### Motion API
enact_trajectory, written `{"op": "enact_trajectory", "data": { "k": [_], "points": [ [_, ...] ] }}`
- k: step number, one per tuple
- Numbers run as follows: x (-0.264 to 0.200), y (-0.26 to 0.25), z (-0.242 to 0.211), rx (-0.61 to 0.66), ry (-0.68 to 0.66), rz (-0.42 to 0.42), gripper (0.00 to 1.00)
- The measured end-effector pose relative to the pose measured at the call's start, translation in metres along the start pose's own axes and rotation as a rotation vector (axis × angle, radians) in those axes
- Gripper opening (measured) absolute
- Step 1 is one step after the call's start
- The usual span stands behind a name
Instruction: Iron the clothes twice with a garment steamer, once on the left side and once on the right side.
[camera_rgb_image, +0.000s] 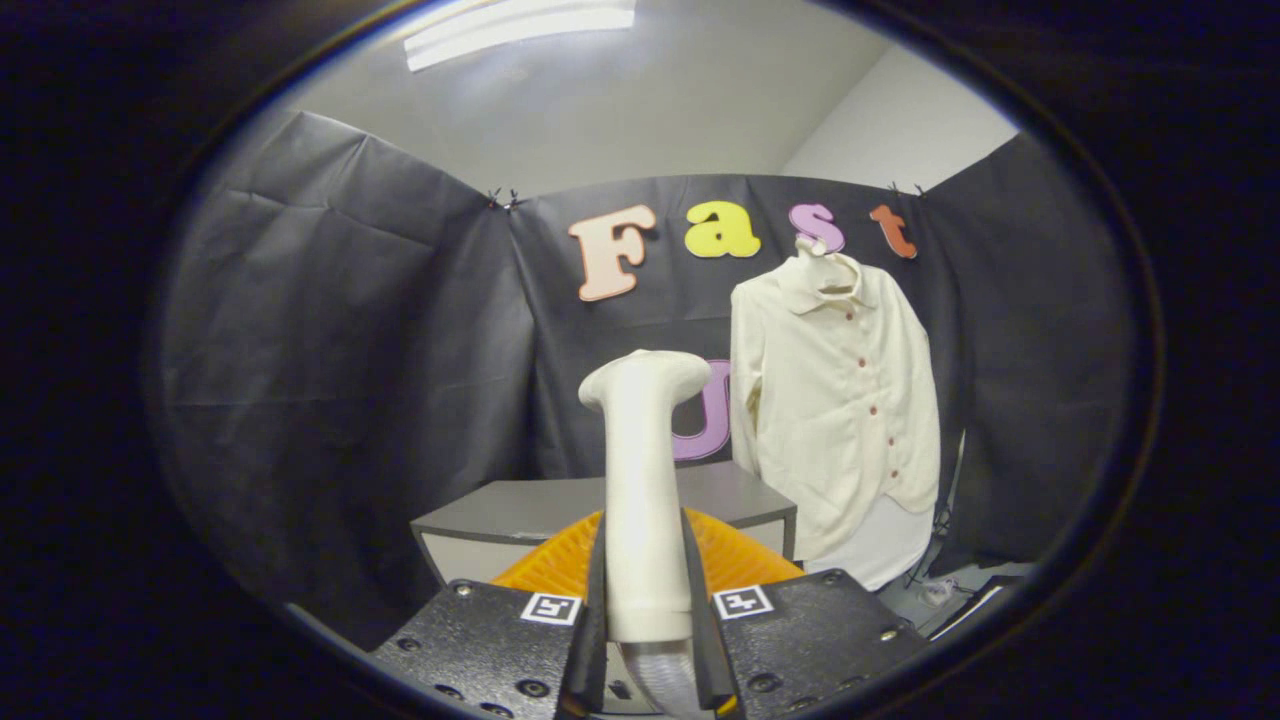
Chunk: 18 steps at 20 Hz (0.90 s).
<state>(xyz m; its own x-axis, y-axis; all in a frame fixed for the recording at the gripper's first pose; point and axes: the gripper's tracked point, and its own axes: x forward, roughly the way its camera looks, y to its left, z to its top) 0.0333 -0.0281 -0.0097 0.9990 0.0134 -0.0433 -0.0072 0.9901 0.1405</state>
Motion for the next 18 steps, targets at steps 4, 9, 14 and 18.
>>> {"op": "enact_trajectory", "data": {
  "k": [4, 9, 14, 18],
  "points": [
    [-0.009, 0.033, 0.003, -0.011, 0.004, 0.042, 0.34],
    [-0.022, 0.050, 0.016, -0.029, -0.020, 0.072, 0.33],
    [-0.027, 0.039, 0.019, -0.029, -0.025, 0.056, 0.34],
    [-0.030, 0.028, 0.017, -0.060, -0.035, 0.032, 0.34]
  ]
}}
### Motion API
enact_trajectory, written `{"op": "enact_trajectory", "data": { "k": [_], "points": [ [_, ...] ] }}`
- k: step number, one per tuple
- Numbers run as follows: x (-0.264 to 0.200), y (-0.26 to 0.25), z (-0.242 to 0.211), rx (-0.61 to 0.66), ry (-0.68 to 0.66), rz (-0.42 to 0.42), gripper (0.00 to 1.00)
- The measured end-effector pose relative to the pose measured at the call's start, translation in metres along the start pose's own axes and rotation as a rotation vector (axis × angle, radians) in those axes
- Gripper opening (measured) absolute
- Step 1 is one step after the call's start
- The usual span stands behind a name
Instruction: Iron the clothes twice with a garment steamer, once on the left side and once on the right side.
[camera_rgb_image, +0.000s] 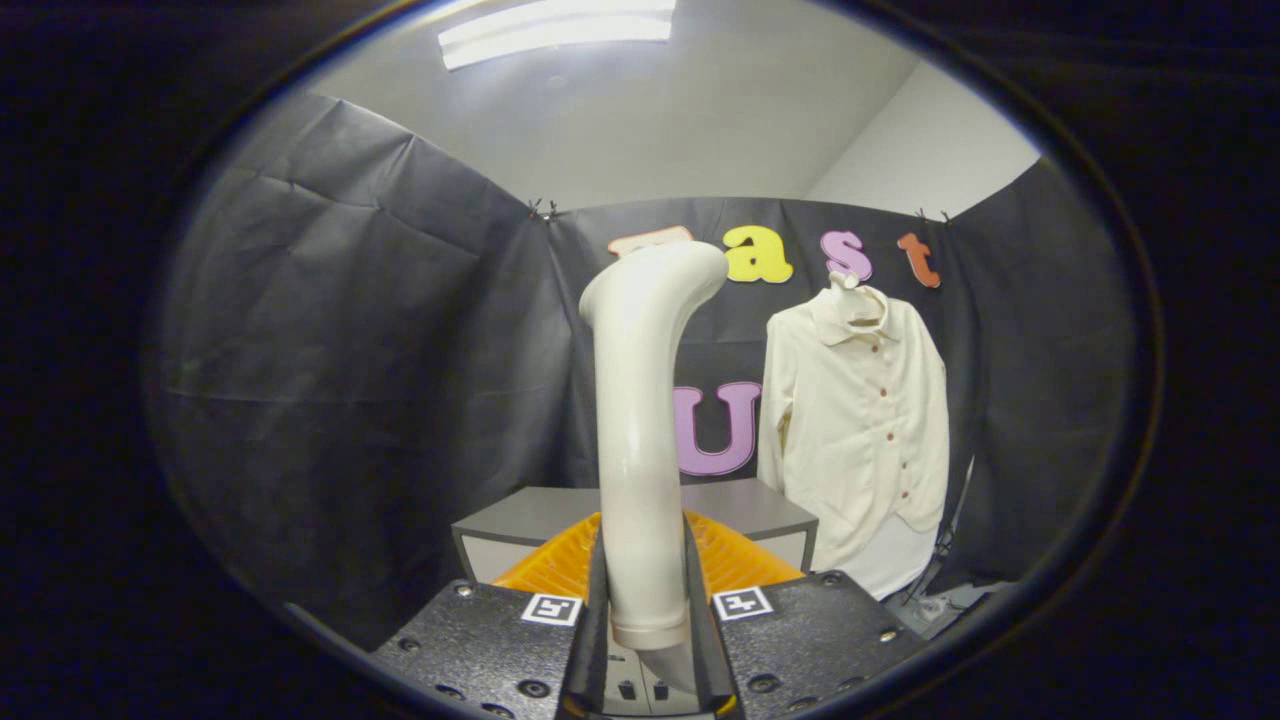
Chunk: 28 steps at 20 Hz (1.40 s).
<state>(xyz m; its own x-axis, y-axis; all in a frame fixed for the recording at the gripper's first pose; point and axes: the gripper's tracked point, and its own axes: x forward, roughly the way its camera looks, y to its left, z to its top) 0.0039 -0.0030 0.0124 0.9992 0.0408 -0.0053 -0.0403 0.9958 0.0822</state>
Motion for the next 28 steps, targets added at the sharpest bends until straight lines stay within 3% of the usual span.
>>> {"op": "enact_trajectory", "data": {
  "k": [28],
  "points": [
    [0.016, -0.009, -0.021, 0.004, 0.035, -0.016, 0.34]
  ]
}}
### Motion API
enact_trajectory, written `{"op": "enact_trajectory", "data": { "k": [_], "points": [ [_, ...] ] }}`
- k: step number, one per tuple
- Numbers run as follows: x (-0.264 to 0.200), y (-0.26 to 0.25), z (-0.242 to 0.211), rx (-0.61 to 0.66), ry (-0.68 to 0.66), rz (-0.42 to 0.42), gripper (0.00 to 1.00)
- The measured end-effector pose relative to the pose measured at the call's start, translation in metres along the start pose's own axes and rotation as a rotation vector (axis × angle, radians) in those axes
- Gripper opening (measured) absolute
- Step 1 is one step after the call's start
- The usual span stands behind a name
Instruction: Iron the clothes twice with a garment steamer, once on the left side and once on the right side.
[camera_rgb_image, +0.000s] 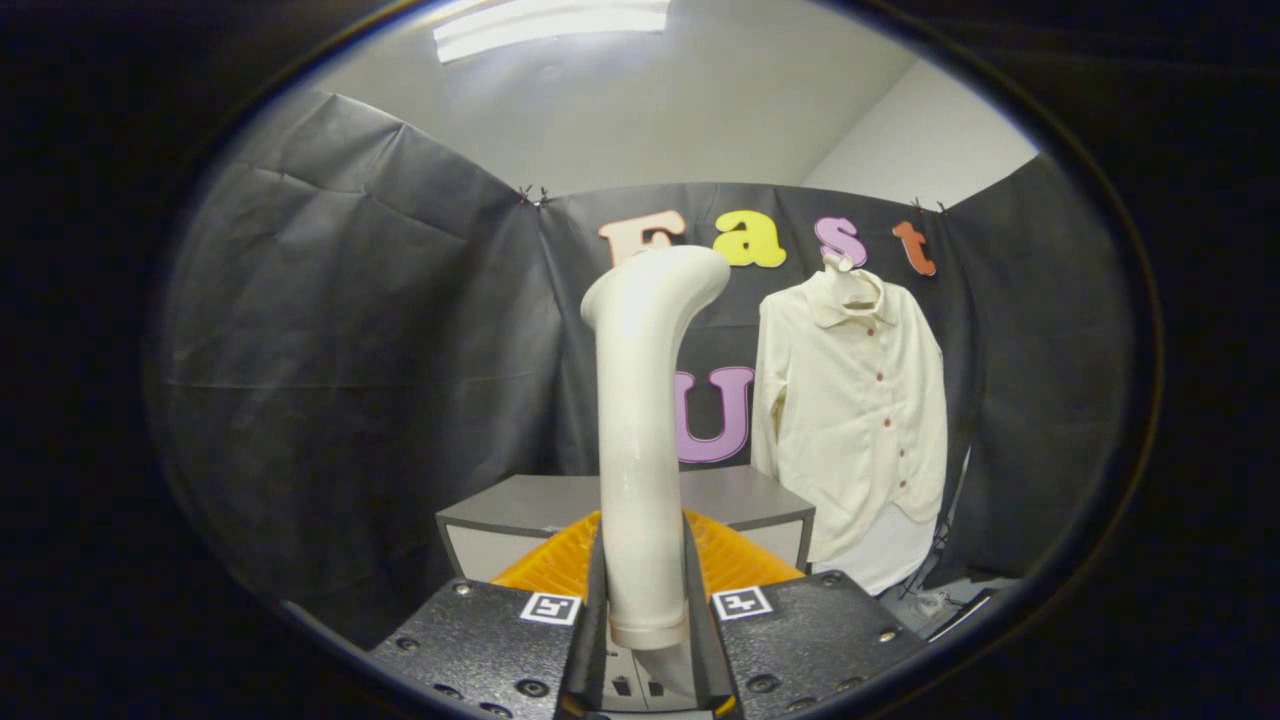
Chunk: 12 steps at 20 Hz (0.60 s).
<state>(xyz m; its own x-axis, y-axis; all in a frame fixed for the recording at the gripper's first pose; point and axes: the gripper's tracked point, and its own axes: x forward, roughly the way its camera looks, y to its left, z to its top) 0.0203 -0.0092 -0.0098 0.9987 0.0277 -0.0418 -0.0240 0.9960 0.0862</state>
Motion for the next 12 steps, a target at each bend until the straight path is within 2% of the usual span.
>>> {"op": "enact_trajectory", "data": {
  "k": [12],
  "points": [
    [0.043, 0.005, -0.016, -0.009, 0.024, -0.003, 0.34]
  ]
}}
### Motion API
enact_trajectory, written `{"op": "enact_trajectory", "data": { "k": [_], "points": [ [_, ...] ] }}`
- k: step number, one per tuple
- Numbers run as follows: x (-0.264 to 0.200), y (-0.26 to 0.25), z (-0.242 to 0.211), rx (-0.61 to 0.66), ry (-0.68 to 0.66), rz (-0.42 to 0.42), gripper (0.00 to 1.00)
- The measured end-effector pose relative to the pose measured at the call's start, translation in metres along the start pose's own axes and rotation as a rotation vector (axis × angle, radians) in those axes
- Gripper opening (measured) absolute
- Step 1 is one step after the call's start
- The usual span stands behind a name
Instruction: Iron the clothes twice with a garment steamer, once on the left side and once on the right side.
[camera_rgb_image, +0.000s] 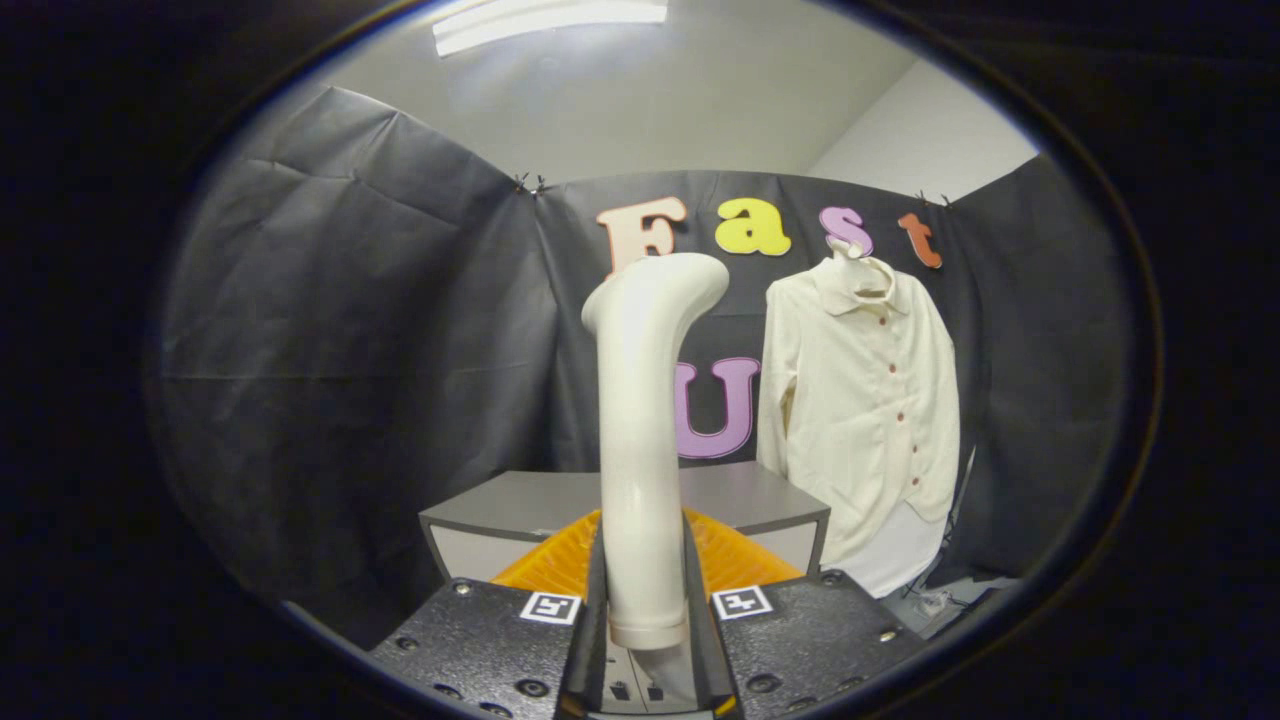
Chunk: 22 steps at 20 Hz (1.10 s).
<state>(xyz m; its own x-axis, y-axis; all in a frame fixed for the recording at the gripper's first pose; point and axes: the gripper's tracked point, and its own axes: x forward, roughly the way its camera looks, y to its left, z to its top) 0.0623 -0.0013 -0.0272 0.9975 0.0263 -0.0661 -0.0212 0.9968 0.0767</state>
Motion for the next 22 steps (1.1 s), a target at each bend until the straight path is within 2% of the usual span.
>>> {"op": "enact_trajectory", "data": {
  "k": [11, 22],
  "points": [
    [0.054, 0.007, -0.012, 0.000, 0.005, 0.000, 0.34],
    [0.129, -0.017, -0.033, 0.039, 0.005, -0.047, 0.34]
  ]
}}
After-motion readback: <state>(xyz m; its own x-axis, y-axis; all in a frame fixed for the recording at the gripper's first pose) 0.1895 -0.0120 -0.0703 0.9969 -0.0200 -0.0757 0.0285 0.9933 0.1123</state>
